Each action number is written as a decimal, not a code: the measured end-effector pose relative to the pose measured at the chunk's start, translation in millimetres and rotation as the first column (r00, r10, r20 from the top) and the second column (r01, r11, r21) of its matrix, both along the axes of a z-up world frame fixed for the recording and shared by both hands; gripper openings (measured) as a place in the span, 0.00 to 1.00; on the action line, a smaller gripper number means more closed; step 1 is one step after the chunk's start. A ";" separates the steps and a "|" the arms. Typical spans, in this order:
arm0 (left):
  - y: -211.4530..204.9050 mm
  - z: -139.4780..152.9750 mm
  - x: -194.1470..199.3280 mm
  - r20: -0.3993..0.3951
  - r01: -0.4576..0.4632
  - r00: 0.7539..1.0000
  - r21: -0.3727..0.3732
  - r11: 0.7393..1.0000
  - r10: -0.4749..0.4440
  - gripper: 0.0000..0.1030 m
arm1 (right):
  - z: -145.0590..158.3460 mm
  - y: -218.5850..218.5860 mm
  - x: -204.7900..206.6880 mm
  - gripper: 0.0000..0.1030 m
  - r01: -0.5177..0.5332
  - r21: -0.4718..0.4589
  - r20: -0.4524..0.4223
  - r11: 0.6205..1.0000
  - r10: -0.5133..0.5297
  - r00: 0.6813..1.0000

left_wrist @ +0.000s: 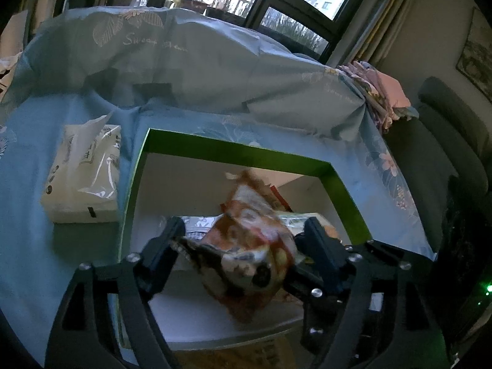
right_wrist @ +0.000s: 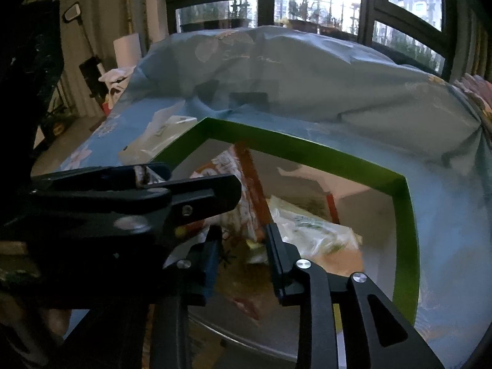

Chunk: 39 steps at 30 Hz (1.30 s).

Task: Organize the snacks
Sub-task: 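Carry the panda-print bag over the green box and lower it inside, then open the left gripper and withdraw it from the box, then grasp the tan printed packet with the left gripper beside the box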

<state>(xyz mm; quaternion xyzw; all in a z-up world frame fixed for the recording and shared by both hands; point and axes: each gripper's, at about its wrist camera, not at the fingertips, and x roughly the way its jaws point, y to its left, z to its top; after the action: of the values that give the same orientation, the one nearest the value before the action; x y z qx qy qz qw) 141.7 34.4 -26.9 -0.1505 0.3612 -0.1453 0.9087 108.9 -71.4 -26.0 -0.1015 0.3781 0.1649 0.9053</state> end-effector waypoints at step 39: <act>13.5 31.8 -73.1 0.089 -0.049 0.995 0.085 0.995 0.041 1.00 | 34.7 -53.5 -65.2 0.51 0.107 0.205 0.028 0.973 -0.115 0.993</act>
<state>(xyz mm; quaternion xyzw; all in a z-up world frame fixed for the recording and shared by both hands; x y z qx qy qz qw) 68.6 48.0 4.9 -0.1126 0.3238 -0.1153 0.9323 43.7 -124.9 8.6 0.0094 0.3466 0.1499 0.9259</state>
